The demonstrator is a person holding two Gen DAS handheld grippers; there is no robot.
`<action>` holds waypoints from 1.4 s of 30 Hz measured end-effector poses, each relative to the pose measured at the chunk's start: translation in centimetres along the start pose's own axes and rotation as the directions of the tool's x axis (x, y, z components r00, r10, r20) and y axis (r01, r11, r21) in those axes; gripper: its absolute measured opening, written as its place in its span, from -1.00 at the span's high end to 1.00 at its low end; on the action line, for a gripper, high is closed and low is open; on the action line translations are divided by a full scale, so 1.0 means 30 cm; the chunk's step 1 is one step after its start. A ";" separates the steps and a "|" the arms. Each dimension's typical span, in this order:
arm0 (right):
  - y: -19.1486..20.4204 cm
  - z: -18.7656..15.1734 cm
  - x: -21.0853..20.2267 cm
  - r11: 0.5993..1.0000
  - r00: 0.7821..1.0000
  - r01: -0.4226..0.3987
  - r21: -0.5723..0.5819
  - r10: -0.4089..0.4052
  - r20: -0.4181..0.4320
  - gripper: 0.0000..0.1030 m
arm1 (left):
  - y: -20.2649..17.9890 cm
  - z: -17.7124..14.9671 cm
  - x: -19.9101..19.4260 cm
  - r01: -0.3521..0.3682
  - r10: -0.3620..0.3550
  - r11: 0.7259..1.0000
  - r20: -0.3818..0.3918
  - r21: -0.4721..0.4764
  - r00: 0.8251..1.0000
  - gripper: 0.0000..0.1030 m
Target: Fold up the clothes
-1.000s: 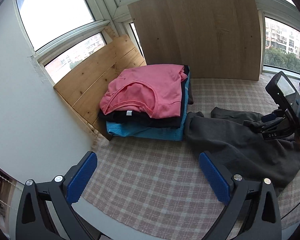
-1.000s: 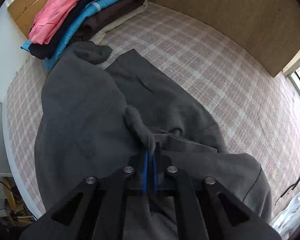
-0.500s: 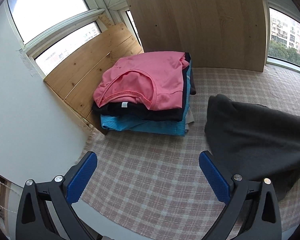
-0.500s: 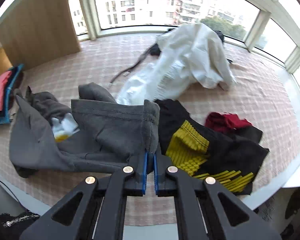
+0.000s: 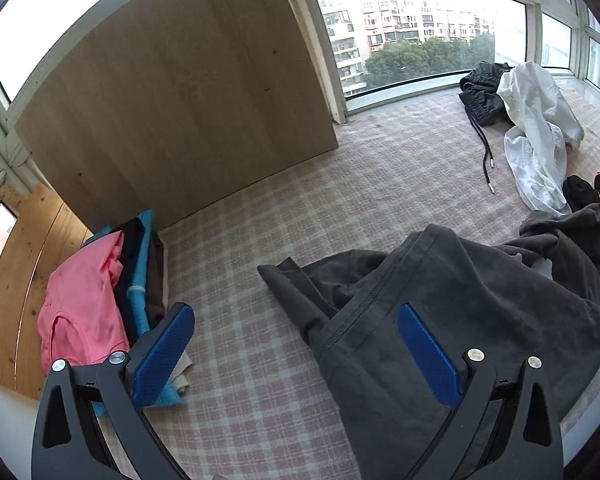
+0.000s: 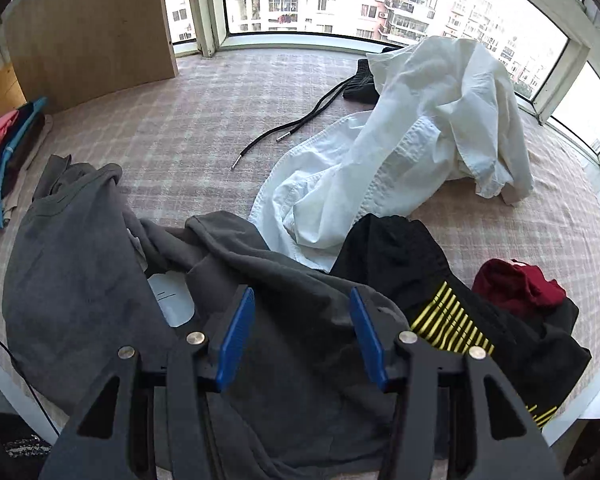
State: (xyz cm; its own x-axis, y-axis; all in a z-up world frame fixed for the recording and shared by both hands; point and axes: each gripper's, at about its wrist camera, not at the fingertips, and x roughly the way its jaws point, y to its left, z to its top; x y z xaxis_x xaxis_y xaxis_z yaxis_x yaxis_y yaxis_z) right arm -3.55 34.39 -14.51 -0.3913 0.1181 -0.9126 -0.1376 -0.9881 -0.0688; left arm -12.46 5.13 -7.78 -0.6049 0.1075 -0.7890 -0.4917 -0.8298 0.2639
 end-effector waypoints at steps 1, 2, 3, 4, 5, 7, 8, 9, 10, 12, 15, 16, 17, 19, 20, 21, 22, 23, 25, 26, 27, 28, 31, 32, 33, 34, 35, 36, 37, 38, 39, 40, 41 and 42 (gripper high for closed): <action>0.014 0.027 0.050 1.000 1.000 0.010 -0.025 -0.011 -0.020 0.04 | -0.038 0.019 0.014 0.038 -0.038 0.999 0.003 0.027 0.999 -0.99; 0.028 0.046 0.088 0.998 0.999 0.001 -0.057 -0.004 -0.042 0.04 | -0.077 0.039 0.027 0.075 -0.075 0.996 0.006 0.055 0.997 -0.99; 0.046 0.060 0.125 0.995 0.998 -0.016 -0.097 0.011 -0.059 0.04 | -0.108 0.054 0.043 0.102 -0.103 0.992 0.004 0.079 0.995 -0.99; 0.063 0.072 0.161 0.990 0.997 -0.031 -0.135 0.021 -0.076 0.04 | -0.136 0.065 0.058 0.119 -0.120 0.987 0.003 0.106 0.993 -0.99; 0.077 0.070 0.184 0.986 0.996 -0.016 -0.169 0.000 -0.093 0.04 | -0.163 0.076 0.073 0.135 -0.137 0.982 0.002 0.133 0.991 -0.99; 0.101 0.065 0.223 0.973 0.992 0.007 -0.230 -0.037 -0.124 0.49 | -0.193 0.088 0.100 0.126 -0.128 0.978 -0.002 0.167 0.992 -0.99; 0.089 0.060 0.194 0.977 0.993 -0.011 -0.213 -0.014 -0.117 0.84 | -0.194 0.091 0.110 0.126 -0.126 0.977 -0.008 0.171 0.992 -0.99; 0.077 0.055 0.164 0.980 0.994 -0.030 -0.197 0.008 -0.110 0.84 | -0.195 0.094 0.119 0.126 -0.125 0.977 -0.014 0.174 0.992 -0.99; 0.064 0.048 0.133 0.983 0.994 -0.049 -0.179 0.031 -0.103 0.84 | -0.185 0.095 0.126 0.136 -0.135 0.976 -0.019 0.172 0.991 -0.99; 0.010 0.024 0.047 0.989 0.992 -0.097 -0.114 0.087 -0.087 0.84 | -0.167 0.096 0.139 0.156 -0.154 0.973 -0.025 0.170 0.988 -0.99; -0.079 -0.016 -0.079 0.989 0.987 -0.150 -0.013 0.149 -0.052 0.86 | -0.153 0.101 0.167 0.175 -0.174 0.966 -0.025 0.192 0.984 -0.99; -0.111 -0.029 -0.112 0.987 0.986 -0.160 0.020 0.161 -0.037 0.89 | -0.158 0.105 0.177 0.183 -0.182 0.962 -0.024 0.202 0.983 -0.99; -0.146 -0.037 -0.140 0.983 0.984 -0.175 0.050 0.176 -0.023 0.89 | -0.162 0.109 0.188 0.191 -0.190 0.958 -0.024 0.212 0.981 -0.99; -0.178 -0.051 -0.164 0.995 0.995 -0.095 0.039 0.096 -0.015 0.88 | -0.186 0.120 0.203 0.217 -0.217 0.948 -0.024 0.235 0.976 -0.99; -0.182 -0.057 -0.157 1.000 1.000 -0.007 0.009 0.008 -0.016 0.75 | -0.202 0.126 0.209 0.236 -0.237 0.939 -0.023 0.249 0.971 -0.99; -0.186 -0.062 -0.148 0.998 0.997 0.070 -0.004 -0.071 -0.024 0.52 | -0.218 0.132 0.215 0.254 -0.258 0.930 -0.023 0.264 0.966 -0.99; -0.190 -0.064 -0.138 0.998 0.998 0.060 0.004 -0.060 -0.036 0.49 | -0.242 0.138 0.225 0.274 -0.277 0.919 -0.030 0.284 0.960 -0.99; -0.193 -0.066 -0.128 0.999 0.998 0.041 0.013 -0.040 -0.048 0.48 | -0.266 0.144 0.236 0.293 -0.296 0.906 -0.037 0.304 0.954 -0.99; -0.182 -0.065 -0.113 0.996 0.995 -0.087 0.022 0.088 -0.054 0.19 | -0.314 0.156 0.257 0.331 -0.334 0.879 -0.053 0.343 0.941 -0.99; -0.162 -0.060 -0.102 0.996 0.995 -0.084 0.007 0.085 -0.044 0.01 | -0.336 0.159 0.268 0.340 -0.342 0.866 -0.062 0.365 0.938 -0.99; -0.130 -0.051 -0.085 0.998 0.998 -0.053 -0.021 0.052 -0.033 -0.05 | -0.355 0.160 0.277 0.348 -0.349 0.852 -0.071 0.391 0.934 -0.99; -0.104 -0.037 -0.056 0.998 0.999 -0.016 -0.054 0.014 -0.033 -0.06 | -0.374 0.162 0.285 0.355 -0.356 0.837 -0.080 0.417 0.931 -0.99; -0.070 -0.017 0.054 0.990 0.993 0.055 -0.131 -0.068 -0.101 -0.10 | -0.401 0.172 0.319 0.360 -0.354 0.802 -0.106 0.477 0.929 -0.99; -0.072 -0.020 0.080 0.991 0.990 0.044 -0.124 -0.061 -0.130 -0.10 | -0.404 0.177 0.334 0.358 -0.348 0.793 -0.115 0.492 0.930 -0.99; -0.079 -0.028 0.093 0.995 0.988 0.018 -0.102 -0.033 -0.151 -0.09 | -0.404 0.177 0.351 0.357 -0.344 0.785 -0.124 0.506 0.931 -0.99; -0.086 -0.035 0.103 0.997 0.986 -0.007 -0.079 -0.007 -0.168 -0.04 | -0.404 0.177 0.369 0.357 -0.339 0.776 -0.133 0.520 0.931 -0.99; -0.089 -0.042 0.088 0.998 0.987 -0.014 -0.066 0.004 -0.160 0.22 | -0.396 0.177 0.396 0.363 -0.336 0.776 -0.150 0.515 0.930 -0.99; -0.091 -0.048 0.073 0.998 0.988 -0.022 -0.053 0.014 -0.151 0.58 | -0.387 0.174 0.429 0.385 -0.338 0.777 -0.186 0.498 0.923 -0.99; -0.094 -0.055 0.058 0.999 0.990 -0.030 -0.041 0.024 -0.142 0.63 | -0.380 0.168 0.463 0.414 -0.347 0.776 -0.227 0.475 0.910 -0.99; -0.094 -0.058 0.037 0.999 0.991 -0.042 -0.030 0.038 -0.130 0.64 | -0.376 0.159 0.492 0.445 -0.358 0.776 -0.268 0.447 0.894 -0.96; -0.092 -0.062 0.017 0.998 0.992 -0.051 -0.023 0.048 -0.119 0.67 | -0.372 0.150 0.512 0.481 -0.381 0.773 -0.302 0.415 0.874 -0.80; -0.086 -0.066 -0.001 0.998 0.993 -0.051 -0.023 0.049 -0.112 0.68 | -0.367 0.143 0.517 0.529 -0.422 0.759 -0.331 0.379 0.844 -0.42; -0.081 -0.066 -0.014 0.999 0.993 -0.046 -0.027 0.043 -0.107 0.69 | -0.362 0.136 0.521 0.576 -0.464 0.743 -0.358 0.341 0.810 -0.22; -0.074 -0.068 -0.027 0.999 0.994 -0.043 -0.034 0.039 -0.101 0.71 | -0.353 0.128 0.506 0.580 -0.473 0.743 -0.351 0.335 0.808 -0.07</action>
State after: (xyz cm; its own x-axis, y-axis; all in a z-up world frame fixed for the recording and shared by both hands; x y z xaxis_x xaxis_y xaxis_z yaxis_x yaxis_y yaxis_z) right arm -1.07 36.29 -14.44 -0.3025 0.0688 -0.9506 -0.0902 -0.9950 -0.0433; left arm -18.83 17.66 -20.41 -0.0362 0.2869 -0.9573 -0.9257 -0.3705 -0.0761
